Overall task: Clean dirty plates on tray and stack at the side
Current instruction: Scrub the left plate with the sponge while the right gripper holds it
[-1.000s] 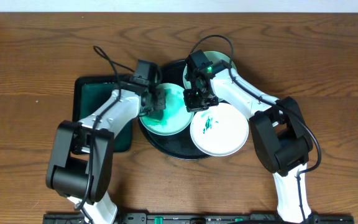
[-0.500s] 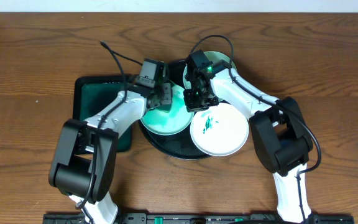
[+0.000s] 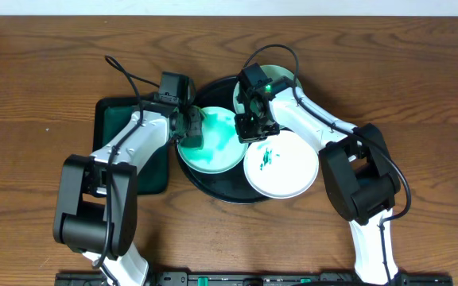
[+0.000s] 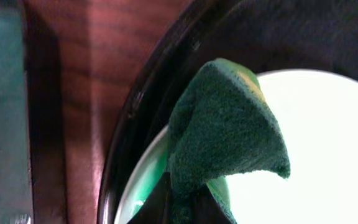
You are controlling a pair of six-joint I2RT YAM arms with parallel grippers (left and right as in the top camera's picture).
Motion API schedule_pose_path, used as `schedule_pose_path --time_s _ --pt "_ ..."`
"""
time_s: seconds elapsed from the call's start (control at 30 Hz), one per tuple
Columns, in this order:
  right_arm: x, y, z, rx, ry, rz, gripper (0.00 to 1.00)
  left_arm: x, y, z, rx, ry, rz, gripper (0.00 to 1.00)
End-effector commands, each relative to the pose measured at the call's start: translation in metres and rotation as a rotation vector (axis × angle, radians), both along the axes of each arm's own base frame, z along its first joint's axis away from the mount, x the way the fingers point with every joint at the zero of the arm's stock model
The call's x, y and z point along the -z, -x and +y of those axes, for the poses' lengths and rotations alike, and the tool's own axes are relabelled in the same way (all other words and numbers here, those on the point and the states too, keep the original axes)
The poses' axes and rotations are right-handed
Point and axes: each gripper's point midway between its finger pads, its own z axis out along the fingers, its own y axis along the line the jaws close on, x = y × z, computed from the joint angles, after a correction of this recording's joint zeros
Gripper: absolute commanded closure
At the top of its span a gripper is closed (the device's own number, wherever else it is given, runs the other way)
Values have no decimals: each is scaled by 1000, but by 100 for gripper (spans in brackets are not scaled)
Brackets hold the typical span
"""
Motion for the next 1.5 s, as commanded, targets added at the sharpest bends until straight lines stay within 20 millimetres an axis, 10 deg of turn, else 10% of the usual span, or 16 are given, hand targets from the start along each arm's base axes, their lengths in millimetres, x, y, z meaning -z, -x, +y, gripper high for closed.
schedule_pose_path --time_s 0.0,0.43,0.77,1.2,1.47 --pt "9 6 -13 -32 65 11 99 29 37 21 -19 -62 158 93" --pt "9 8 -15 -45 70 17 99 19 84 -88 232 292 280 93" --pt "9 10 -16 -48 74 24 99 9 73 -106 253 393 229 93" --pt "9 13 -19 -45 83 39 99 11 -6 -47 -156 241 -4 93" --pt "9 14 -21 -44 86 46 99 31 29 29 -307 -84 110 93"
